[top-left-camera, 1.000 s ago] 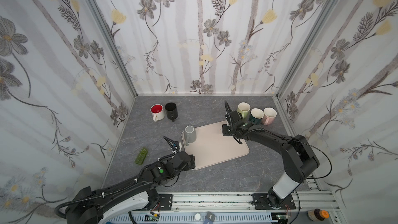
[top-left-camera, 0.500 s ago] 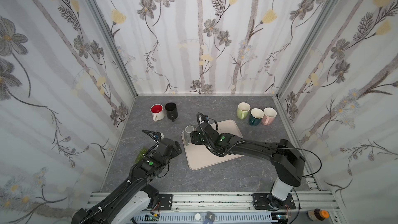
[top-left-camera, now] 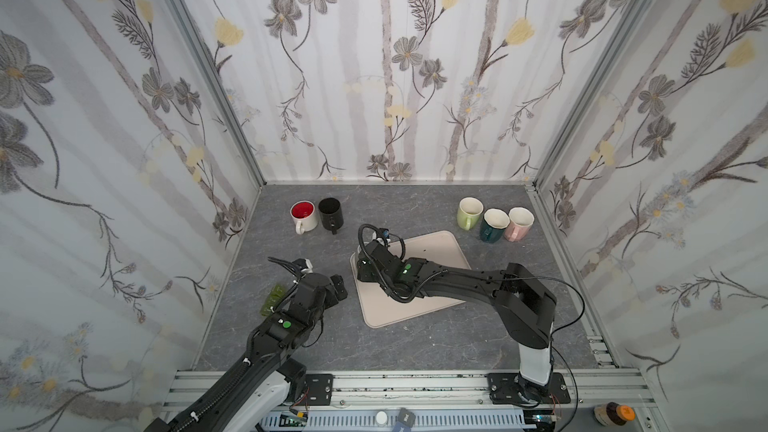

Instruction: Turn the mug right side up

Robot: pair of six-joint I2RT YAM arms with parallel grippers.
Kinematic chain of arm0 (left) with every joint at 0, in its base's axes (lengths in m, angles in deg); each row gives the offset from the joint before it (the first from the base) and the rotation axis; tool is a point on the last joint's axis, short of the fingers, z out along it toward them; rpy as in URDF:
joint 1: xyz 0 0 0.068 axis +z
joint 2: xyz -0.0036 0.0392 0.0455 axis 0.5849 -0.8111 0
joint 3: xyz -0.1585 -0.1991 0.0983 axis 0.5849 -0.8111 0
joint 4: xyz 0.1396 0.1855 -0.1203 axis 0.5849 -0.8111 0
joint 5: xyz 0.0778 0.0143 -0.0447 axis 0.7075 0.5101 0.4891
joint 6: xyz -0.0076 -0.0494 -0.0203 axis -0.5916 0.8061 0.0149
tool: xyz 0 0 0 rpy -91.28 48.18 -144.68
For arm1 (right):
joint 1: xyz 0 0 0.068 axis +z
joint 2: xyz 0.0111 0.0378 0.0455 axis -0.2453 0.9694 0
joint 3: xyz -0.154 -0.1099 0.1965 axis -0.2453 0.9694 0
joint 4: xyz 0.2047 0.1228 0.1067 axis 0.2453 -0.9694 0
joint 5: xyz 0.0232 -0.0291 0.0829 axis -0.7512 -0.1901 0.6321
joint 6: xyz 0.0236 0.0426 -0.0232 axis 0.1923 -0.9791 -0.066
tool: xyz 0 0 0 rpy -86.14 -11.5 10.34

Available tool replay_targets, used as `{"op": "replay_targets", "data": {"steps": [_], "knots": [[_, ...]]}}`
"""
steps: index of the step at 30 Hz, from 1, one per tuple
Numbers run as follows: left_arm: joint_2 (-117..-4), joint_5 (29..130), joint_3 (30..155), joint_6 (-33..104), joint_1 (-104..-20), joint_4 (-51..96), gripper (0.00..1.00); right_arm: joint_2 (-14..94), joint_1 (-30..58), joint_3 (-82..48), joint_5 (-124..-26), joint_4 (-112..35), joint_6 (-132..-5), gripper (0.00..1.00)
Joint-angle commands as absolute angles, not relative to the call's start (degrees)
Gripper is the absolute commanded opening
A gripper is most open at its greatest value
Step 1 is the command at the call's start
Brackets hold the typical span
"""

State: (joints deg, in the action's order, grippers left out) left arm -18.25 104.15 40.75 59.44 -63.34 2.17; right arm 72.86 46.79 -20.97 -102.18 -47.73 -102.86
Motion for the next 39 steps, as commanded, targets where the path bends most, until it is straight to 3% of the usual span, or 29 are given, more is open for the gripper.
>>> {"op": "replay_targets", "data": {"steps": [1,12,25,39], "knots": [[-15.39,108.83,40.02,57.71,-63.22,3.55,1.0,74.35,46.6,-22.53,-103.24,-49.44,-103.83,0.61],[-12.6,108.51,38.29,57.92,-63.17,3.83,1.0,78.68,45.35,-27.47,-102.14,-55.47,-101.99,0.57],[-12.94,106.66,37.39,58.2,-63.21,5.52,1.0,73.38,41.79,-21.26,-104.42,-58.3,-101.08,0.52],[-13.22,104.58,36.76,57.84,-63.24,7.2,1.0,74.13,40.57,-24.2,-101.79,-62.57,-95.47,0.48]]}}
